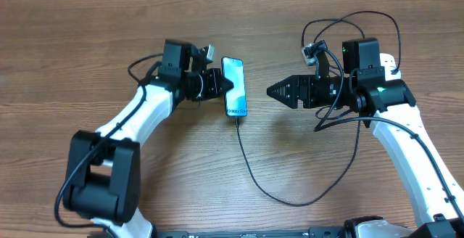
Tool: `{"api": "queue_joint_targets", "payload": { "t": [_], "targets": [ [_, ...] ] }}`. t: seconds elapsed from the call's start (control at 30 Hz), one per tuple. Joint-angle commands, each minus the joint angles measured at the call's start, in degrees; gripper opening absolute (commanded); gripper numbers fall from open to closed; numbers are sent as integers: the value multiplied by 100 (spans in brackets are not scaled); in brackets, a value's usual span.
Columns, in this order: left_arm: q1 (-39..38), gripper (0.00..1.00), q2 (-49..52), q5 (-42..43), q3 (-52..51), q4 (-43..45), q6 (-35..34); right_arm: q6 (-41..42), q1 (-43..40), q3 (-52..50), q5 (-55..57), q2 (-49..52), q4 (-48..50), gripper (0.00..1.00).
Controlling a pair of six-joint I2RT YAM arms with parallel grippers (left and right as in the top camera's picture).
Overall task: Plug charger to phone and switch on socket
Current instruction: 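Move the right gripper over to the white power strip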
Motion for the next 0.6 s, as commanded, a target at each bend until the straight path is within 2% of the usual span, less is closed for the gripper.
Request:
{"api": "queue_joint_targets", "payload": {
  "t": [0.0, 0.13, 0.4, 0.43, 0.57],
  "targets": [
    [11, 4, 640, 168, 378, -37, 229, -52, 11, 68, 57, -149, -52, 78],
    [11, 4, 997, 197, 529, -22, -61, -55, 11, 68, 229, -149, -136, 79],
    [11, 4, 1117, -234, 538, -153, -57, -181, 11, 68, 302, -149, -254, 80],
    [11, 7, 1117, -352, 538, -240, -57, -181, 11, 68, 302, -149, -251, 81],
    [11, 40, 1117, -737, 538, -544, -57, -181, 11, 68, 302, -149, -267, 82]
  ]
}}
